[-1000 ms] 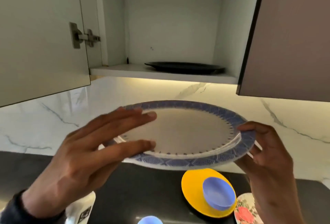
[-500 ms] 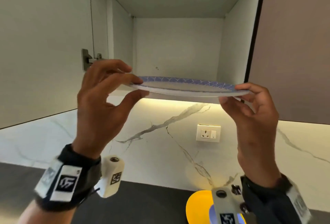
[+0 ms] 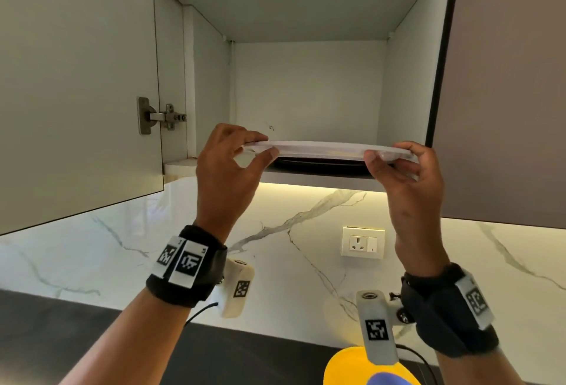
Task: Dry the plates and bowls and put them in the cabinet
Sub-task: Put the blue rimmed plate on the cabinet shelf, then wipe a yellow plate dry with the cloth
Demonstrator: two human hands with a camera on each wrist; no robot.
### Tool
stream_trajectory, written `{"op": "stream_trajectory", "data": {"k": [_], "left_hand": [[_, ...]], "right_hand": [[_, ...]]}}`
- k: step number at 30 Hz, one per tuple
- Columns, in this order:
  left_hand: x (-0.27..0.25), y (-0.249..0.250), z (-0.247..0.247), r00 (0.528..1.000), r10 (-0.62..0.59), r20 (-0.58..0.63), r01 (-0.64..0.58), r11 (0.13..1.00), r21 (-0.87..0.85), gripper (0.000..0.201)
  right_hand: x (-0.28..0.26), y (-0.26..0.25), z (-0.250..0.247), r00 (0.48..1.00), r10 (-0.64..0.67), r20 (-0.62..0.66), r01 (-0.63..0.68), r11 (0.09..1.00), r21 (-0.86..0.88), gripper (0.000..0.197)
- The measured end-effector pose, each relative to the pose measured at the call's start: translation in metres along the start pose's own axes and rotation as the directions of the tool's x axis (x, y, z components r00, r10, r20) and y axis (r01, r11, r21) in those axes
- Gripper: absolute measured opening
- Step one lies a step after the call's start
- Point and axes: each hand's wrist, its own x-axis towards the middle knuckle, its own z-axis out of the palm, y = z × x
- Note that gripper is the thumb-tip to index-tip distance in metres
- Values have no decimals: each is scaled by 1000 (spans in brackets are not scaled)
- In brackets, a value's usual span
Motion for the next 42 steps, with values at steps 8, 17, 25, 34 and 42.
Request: {"op": "stream_trajectory", "data": {"k": [8, 17, 25, 34, 42], "left_hand": [[-2, -20, 29, 999, 17, 36, -18, 999, 27, 25], [-4, -18, 46, 981, -44, 189, 15, 988, 154, 31], [-7, -25, 59, 966, -55, 251, 6, 981, 192, 35], [-41, -19, 49, 994, 23, 103, -36, 992, 119, 35], [-167, -12, 34, 939, -290, 186, 285, 957, 54, 18]], "right_hand": [[15, 25, 0, 997, -70, 27, 73, 988, -134, 54], [7, 38, 2, 984, -128, 123, 165, 918, -361, 52], [-2, 37, 3, 967, -100, 233, 209, 831, -516, 51], [-46, 28, -28, 941, -221, 257, 314, 856, -412, 40], [-138, 63, -100, 964, 43, 261, 123, 801, -586, 24]]}}
